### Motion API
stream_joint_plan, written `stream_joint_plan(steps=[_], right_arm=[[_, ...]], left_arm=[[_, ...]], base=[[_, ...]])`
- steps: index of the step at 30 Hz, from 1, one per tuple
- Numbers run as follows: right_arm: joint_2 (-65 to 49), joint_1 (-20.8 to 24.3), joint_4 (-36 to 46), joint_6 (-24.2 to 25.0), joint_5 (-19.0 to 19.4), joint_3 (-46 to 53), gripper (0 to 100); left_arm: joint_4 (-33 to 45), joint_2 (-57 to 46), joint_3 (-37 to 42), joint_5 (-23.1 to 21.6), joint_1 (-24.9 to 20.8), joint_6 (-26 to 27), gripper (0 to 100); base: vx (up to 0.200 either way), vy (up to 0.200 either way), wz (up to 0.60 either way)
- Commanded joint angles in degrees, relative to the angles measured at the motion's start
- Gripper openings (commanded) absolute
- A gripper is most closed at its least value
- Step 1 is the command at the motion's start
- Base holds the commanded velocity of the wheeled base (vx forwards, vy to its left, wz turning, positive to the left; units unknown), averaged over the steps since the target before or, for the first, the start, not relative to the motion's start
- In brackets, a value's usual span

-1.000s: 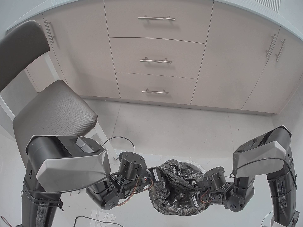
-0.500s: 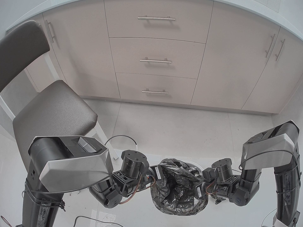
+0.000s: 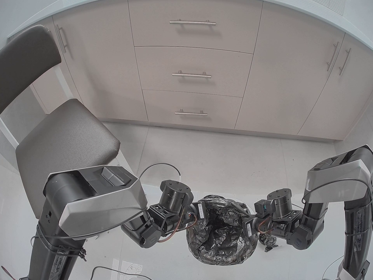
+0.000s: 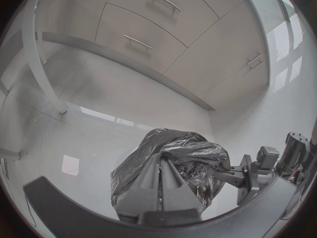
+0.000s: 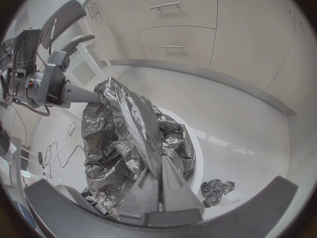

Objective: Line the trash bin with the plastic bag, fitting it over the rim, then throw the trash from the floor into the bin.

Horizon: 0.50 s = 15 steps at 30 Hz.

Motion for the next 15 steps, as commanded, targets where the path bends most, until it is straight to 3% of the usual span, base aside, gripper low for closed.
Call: stream_joint_plan(steps=[1, 15], right_arm=[[-0.6, -1.66, 0.03, 0.09, -0.01, -1.16, 0], [4.05, -6.85, 1.26, -0.26, -0.1, -9.25, 0]], left_arm=[[3.69, 1.39, -5.19, 0.01, 1.15, 1.35, 0], [8.88, 2.88, -9.85, 0.01, 3.62, 5.31, 0]], base=[[0.0, 0.0, 0.0], [0.0, 0.0, 0.0]])
